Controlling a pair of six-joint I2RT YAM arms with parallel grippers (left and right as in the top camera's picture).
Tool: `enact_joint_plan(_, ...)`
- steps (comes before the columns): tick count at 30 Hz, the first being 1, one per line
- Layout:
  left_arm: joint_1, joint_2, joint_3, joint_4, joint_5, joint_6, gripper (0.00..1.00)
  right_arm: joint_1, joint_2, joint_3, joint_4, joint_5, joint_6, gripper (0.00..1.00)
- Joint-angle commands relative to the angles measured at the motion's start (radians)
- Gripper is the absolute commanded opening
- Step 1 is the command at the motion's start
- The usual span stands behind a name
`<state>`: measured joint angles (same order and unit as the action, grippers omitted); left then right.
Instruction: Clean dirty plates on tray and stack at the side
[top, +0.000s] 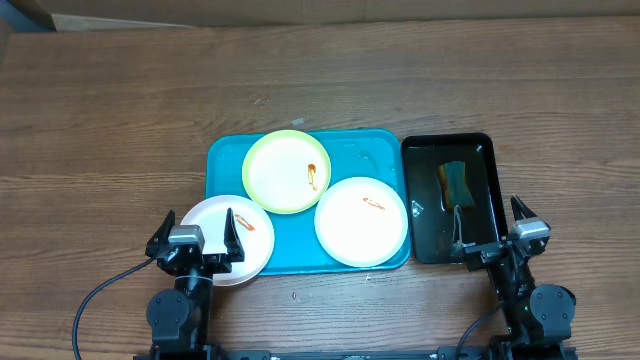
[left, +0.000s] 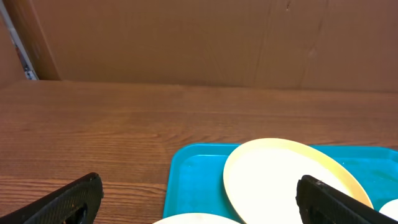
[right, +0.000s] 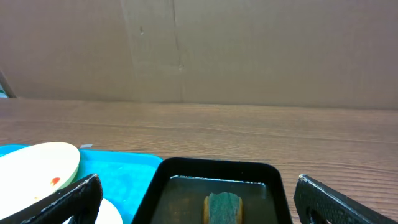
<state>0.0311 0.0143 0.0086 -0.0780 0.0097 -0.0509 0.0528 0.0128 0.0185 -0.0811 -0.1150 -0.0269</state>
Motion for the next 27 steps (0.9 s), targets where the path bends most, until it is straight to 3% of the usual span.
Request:
enact_joint_plan(1,-0.007,0.005,-0.002,-0.002,-0.013,0.014,1.00,-0.004,-0.008,-0.010,0.005,0.009,-0.004,1.00)
enact_joint_plan(15,-0.007,0.005,-0.002,-0.002,-0.013,0.014,1.00,-0.004,-0.008,-0.010,0.006,0.009,-0.003,1.00)
enact_joint_plan(22,-0.007,0.005,-0.002,-0.002,-0.013,0.014,1.00,-0.004,-0.008,-0.007,0.007,-0.018,0.113,1.00)
enact_joint_plan(27,-0.007,0.005,-0.002,-0.002,-0.013,0.014,1.00,-0.004,0.021,0.137,-0.089,-0.036,0.161,1.00)
